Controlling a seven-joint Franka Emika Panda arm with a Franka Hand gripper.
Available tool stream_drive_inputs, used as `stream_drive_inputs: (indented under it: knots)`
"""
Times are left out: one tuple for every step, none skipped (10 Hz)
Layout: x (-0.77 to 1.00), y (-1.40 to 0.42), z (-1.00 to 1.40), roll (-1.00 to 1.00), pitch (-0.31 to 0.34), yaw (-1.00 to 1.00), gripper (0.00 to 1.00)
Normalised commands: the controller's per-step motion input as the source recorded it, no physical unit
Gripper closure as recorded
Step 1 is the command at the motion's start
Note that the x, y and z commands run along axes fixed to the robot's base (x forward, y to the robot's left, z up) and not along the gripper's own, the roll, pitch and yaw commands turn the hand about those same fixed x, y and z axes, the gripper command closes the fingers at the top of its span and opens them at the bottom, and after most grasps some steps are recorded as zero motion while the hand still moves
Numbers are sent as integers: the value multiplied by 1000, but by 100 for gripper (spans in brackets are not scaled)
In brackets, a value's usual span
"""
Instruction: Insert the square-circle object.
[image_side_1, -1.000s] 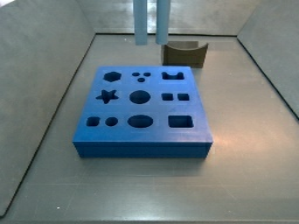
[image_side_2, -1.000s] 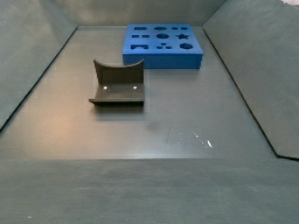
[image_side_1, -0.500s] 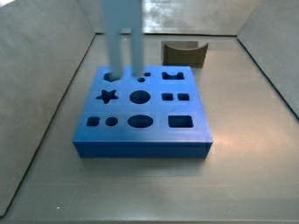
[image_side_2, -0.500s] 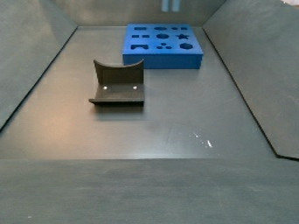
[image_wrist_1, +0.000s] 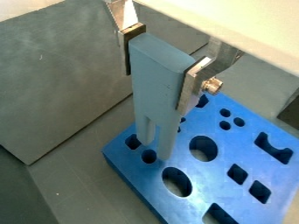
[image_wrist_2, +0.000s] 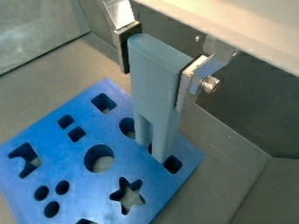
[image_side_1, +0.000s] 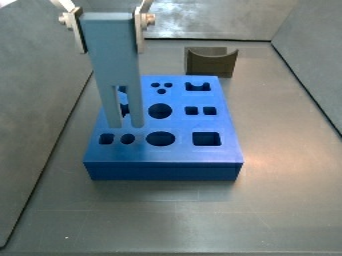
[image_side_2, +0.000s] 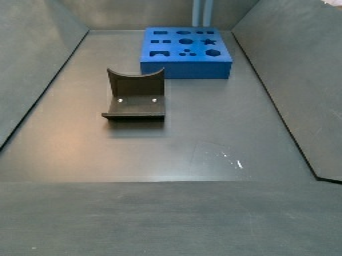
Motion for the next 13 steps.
stream_drive_inputs:
  knots:
    - [-131, -80, -17, -36, 0, 11, 100]
    - [-129, -97, -60, -60, 0, 11, 100]
    - [-129, -83, -160, -51, 0, 3, 100]
    - [-126, -86, -283, -47, 0, 0, 100]
    - [-66, -46, -371, -53, 0, 0, 100]
    - [0, -137, -357, -14, 0, 0, 100]
    - [23, -89, -309, 0, 0, 0, 100]
    - [106, 0, -217, 39, 20, 0, 100]
    - [34, 46, -200, 84, 4, 0, 100]
    - [0, 54, -311, 120, 0, -6, 100]
    - [0, 40, -334, 159, 0, -23, 100]
    - [0, 54, -369, 91, 0, -3, 100]
    - [0, 63, -394, 13, 0, 0, 100]
